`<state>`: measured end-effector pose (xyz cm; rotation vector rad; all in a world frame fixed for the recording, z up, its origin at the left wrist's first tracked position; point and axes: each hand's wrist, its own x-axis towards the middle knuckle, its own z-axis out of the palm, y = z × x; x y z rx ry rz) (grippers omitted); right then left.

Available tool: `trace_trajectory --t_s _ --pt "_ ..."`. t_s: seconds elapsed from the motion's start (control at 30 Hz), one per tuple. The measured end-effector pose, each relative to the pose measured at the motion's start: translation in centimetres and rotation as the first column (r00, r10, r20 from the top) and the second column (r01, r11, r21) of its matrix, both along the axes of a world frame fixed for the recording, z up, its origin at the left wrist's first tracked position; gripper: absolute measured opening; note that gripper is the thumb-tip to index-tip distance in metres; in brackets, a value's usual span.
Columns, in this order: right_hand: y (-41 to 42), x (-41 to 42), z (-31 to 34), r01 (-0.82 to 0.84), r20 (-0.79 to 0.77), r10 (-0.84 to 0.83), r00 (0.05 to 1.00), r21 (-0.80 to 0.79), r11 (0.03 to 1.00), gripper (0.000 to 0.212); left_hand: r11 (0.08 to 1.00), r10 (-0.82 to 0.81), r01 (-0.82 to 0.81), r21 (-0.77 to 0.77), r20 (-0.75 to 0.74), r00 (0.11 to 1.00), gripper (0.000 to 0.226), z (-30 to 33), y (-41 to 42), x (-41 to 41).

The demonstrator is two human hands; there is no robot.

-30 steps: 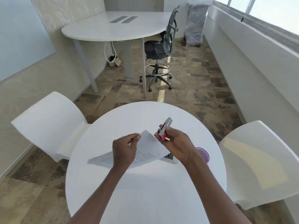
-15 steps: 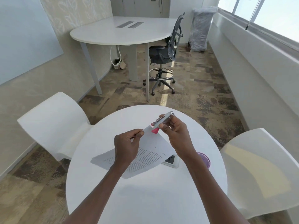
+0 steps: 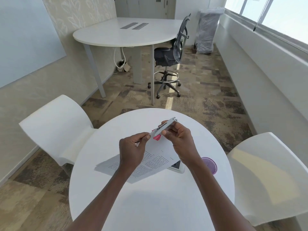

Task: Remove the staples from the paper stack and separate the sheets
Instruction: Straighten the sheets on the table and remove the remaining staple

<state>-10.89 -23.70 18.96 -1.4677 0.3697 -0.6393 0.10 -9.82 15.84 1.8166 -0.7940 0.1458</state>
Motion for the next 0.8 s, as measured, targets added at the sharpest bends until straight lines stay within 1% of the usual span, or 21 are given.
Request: trace_trajectory --t_s 0.2,0.37,0.6,0.8 --pt "0.2 0.0 0.4 0.023 -0.028 -0.026 0.999 -0.078 0.997 0.027 1.000 0.006 -0.006 0.002 0.027 1.000 0.015 0.4 0.2 -0.1" --pt "0.3 0.2 0.3 0.045 -0.055 -0.051 0.997 -0.109 0.993 0.023 1.000 -0.010 0.010 -0.005 0.048 0.999 0.016 0.6 0.3 -0.2" --pt "0.5 0.4 0.1 0.087 -0.077 -0.098 0.992 -0.137 0.987 0.025 1.000 -0.011 0.010 0.012 0.059 0.998 0.019 0.8 0.2 -0.4" --pt "0.8 1.1 -0.6 0.194 -0.133 -0.222 0.966 -0.192 0.962 0.022 1.000 -0.017 0.017 0.004 0.037 0.999 0.017 0.6 0.0 -0.5"
